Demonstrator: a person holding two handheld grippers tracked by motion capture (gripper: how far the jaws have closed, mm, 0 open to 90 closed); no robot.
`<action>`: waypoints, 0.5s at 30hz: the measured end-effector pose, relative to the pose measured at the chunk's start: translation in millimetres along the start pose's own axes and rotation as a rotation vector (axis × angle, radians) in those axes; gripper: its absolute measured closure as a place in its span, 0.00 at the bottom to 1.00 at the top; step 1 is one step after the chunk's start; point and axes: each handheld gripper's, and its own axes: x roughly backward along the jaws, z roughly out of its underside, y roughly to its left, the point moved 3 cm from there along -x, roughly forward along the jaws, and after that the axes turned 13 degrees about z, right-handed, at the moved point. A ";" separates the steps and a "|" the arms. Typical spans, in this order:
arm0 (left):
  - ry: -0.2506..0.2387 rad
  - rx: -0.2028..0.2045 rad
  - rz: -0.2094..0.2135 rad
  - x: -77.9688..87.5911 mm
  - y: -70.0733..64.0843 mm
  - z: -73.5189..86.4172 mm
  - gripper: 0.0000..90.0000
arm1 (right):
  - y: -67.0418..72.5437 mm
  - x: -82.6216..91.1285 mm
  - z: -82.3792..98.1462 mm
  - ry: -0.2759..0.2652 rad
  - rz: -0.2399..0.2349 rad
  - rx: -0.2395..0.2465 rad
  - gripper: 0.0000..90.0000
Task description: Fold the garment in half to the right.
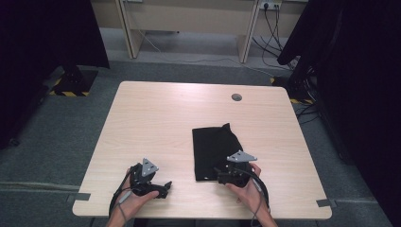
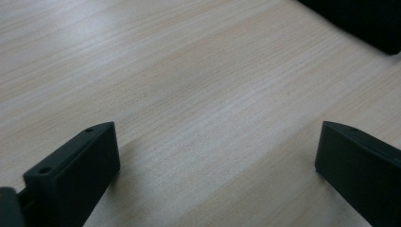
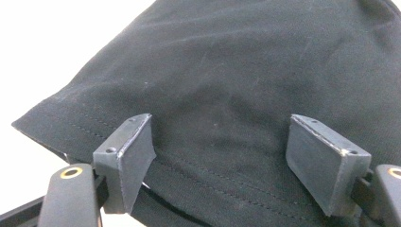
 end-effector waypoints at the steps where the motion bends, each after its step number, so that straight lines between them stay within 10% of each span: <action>1: 0.000 0.000 0.000 0.0 0.1 0.0 0.00 | 0.8 -1.0 -0.7 -0.002 0.003 -0.005 0.28; 15: -0.002 0.007 -0.008 0.2 0.9 0.0 0.00 | 1.6 -3.2 -6.5 -0.022 -0.041 -0.028 0.25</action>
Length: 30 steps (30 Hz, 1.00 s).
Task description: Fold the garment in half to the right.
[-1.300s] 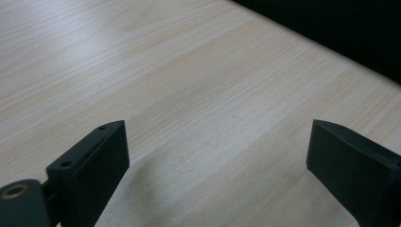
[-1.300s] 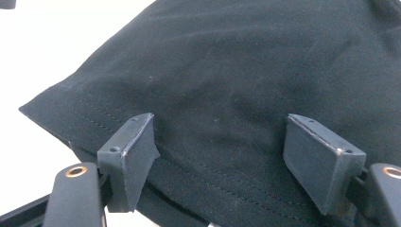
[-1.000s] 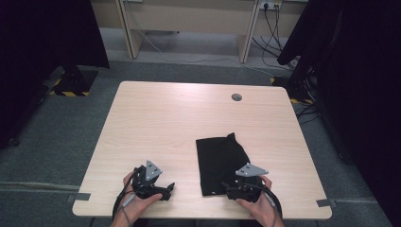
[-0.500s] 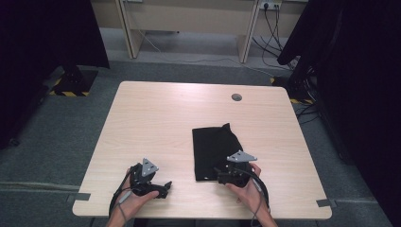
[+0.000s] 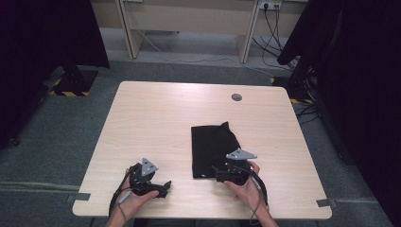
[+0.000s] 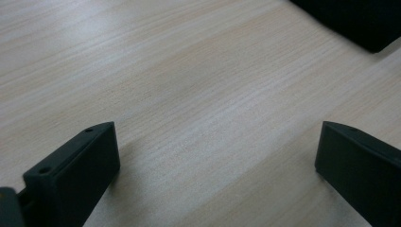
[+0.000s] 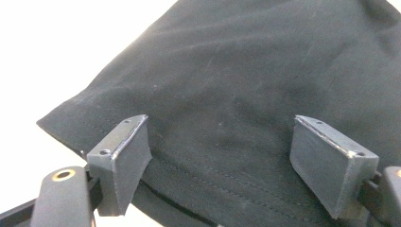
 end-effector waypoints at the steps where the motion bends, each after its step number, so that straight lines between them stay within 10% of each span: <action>1: 0.000 0.000 0.000 0.0 0.0 0.0 0.00 | -1.1 2.1 -0.7 -0.007 -0.002 0.006 0.25; 30: 0.000 0.000 0.000 0.1 0.0 0.1 0.00 | -43.6 44.6 22.6 -0.052 -0.078 0.002 0.23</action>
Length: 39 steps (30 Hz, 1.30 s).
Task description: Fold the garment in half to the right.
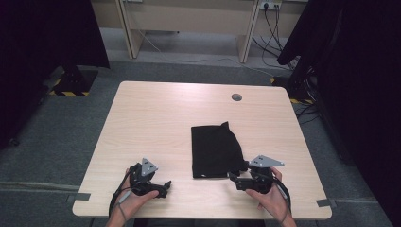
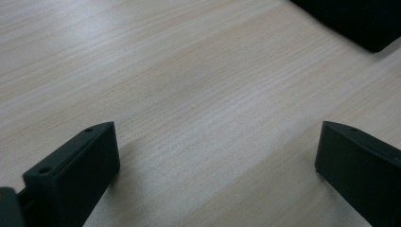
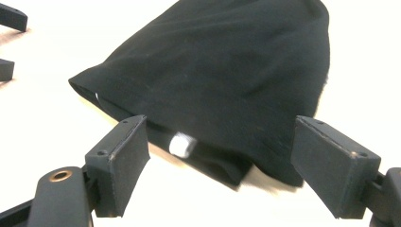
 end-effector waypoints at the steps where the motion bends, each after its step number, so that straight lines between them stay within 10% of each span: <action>1: 0.000 0.000 0.000 0.0 0.0 0.0 0.00 | -1.8 1.8 1.5 -0.002 0.001 -0.001 0.23; 39: -0.003 0.009 -0.008 0.0 0.5 0.0 0.00 | -35.5 30.9 55.3 0.038 0.048 -0.042 0.19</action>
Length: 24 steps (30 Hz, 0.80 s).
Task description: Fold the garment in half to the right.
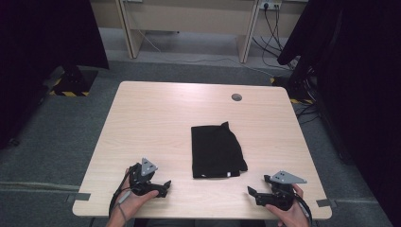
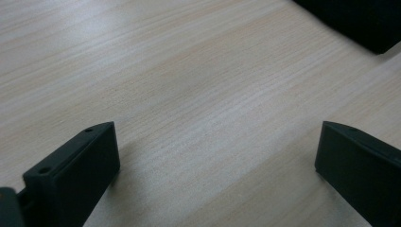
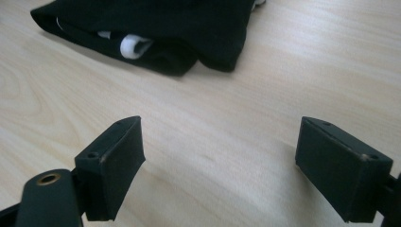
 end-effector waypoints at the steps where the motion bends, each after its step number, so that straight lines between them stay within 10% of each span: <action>1: 0.000 0.000 0.000 0.0 0.0 0.0 0.00 | 0.0 0.7 1.4 0.003 0.005 0.004 0.19; 24: 0.000 0.000 0.000 0.0 0.0 0.0 0.00 | -5.1 22.4 25.4 0.016 0.109 0.056 0.16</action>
